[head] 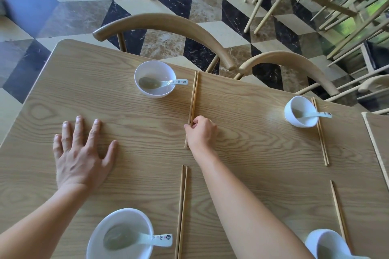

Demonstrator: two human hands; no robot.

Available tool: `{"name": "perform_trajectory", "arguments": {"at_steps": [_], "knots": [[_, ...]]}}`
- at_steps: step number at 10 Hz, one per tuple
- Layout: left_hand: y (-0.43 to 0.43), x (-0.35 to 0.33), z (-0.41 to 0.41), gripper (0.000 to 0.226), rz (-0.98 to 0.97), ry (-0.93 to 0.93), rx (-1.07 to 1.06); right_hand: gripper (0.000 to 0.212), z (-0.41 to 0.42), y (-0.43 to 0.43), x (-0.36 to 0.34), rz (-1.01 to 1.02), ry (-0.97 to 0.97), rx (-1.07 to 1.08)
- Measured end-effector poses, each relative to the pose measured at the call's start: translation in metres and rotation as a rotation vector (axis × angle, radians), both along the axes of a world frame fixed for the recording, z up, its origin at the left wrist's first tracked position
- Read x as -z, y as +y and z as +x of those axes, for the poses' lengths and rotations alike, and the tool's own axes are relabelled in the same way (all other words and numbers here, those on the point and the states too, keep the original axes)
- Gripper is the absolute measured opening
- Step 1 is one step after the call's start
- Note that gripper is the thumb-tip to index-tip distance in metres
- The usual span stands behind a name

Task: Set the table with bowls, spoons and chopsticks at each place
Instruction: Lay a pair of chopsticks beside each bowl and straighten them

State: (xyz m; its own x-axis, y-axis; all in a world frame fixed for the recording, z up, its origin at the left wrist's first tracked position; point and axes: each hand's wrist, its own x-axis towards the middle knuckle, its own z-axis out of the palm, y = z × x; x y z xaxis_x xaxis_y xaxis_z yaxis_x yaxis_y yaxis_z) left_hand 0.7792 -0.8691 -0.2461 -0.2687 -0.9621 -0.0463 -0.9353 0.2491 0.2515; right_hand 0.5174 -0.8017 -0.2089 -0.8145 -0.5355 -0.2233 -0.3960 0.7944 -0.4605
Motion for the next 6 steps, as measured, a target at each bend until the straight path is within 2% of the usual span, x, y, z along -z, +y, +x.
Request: {"name": "perform_trajectory", "arguments": {"at_steps": [4, 5, 6], "knots": [[-0.001, 0.002, 0.0, 0.081, 0.004, 0.006, -0.002, 0.024, 0.002, 0.009, -0.001, -0.039, -0.027, -0.009], [0.0, 0.001, 0.0, 0.081, -0.001, 0.002, 0.0, 0.017, 0.0, 0.013, -0.003, -0.079, -0.071, 0.052], [0.0, 0.001, 0.0, 0.082, 0.001, 0.002, 0.001, 0.02, -0.007, 0.024, 0.003, -0.125, -0.204, 0.117]]}}
